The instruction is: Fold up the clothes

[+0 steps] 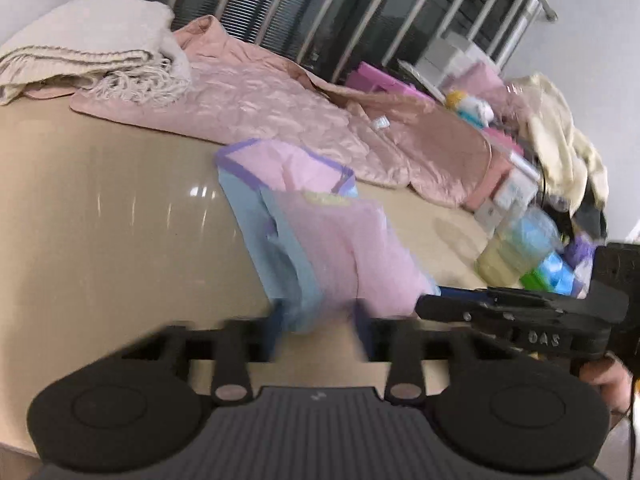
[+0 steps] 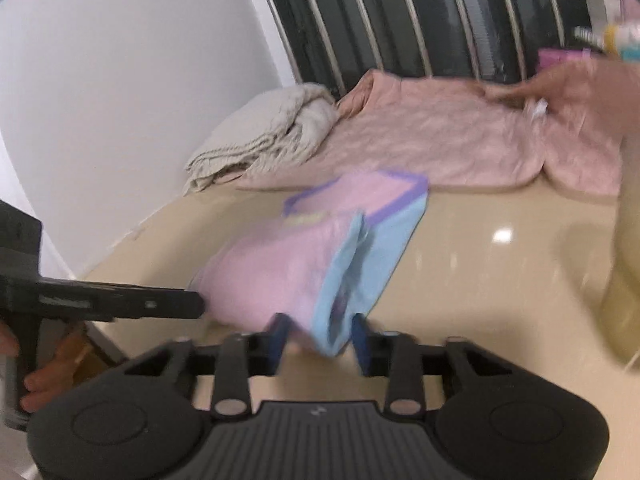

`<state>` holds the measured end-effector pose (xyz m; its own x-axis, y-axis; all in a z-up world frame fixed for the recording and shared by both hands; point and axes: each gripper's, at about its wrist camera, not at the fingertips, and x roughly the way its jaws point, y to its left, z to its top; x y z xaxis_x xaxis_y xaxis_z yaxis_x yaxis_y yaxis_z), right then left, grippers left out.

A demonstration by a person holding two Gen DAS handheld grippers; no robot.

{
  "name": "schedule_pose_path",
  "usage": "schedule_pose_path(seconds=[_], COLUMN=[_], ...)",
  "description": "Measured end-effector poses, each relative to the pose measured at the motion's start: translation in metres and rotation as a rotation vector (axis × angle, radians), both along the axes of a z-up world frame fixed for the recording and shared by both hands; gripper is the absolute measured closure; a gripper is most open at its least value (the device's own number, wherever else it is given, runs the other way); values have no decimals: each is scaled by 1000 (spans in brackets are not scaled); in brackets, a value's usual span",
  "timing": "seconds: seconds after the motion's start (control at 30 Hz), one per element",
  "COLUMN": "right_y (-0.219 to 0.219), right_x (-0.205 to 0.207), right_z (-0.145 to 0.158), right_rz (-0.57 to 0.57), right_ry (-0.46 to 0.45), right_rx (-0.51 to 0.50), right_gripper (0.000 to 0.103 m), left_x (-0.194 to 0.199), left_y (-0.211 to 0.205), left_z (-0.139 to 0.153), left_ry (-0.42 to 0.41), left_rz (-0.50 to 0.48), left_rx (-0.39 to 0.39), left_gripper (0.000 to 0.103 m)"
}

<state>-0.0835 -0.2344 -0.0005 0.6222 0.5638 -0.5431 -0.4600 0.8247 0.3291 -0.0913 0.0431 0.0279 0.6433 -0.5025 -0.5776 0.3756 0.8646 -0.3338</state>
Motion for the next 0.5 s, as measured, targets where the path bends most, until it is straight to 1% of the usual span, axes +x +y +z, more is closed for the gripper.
schedule_pose_path(seconds=[0.03, 0.07, 0.1, 0.2, 0.27, 0.33, 0.4, 0.43, 0.47, 0.5], right_y=[1, 1, 1, -9, -13, -12, -6, -4, -2, -5], right_x=[0, 0, -1, -7, -12, -17, -23, -26, -29, -32], right_z=[-1, -2, -2, 15, 23, 25, 23, 21, 21, 24], right_rz=[-1, -2, -4, -14, -10, 1, 16, 24, 29, 24], right_ry=[-1, -2, -5, -19, -28, -33, -36, -38, -39, -40], right_rx=[-5, -10, -13, -10, -21, -55, -104, -128, -149, -157], right_gripper=[101, 101, 102, 103, 103, 103, 102, 101, 100, 98], left_x=[0, 0, -1, -3, -3, -3, -9, -13, -18, -21], left_y=[-1, -2, 2, 16, 22, 19, 15, 14, 15, 18], left_z=[-2, -4, 0, 16, 19, 12, 5, 3, 4, 7], left_ry=[-6, -11, -30, -84, -81, -49, -16, -8, -5, -11], left_rz=[-8, -16, -41, -119, -153, -156, -174, -184, -188, -177], left_rx=[7, 15, 13, 19, 28, 71, 105, 113, 112, 102], left_gripper=[101, 102, 102, 102, 102, 102, 98, 93, 82, 75])
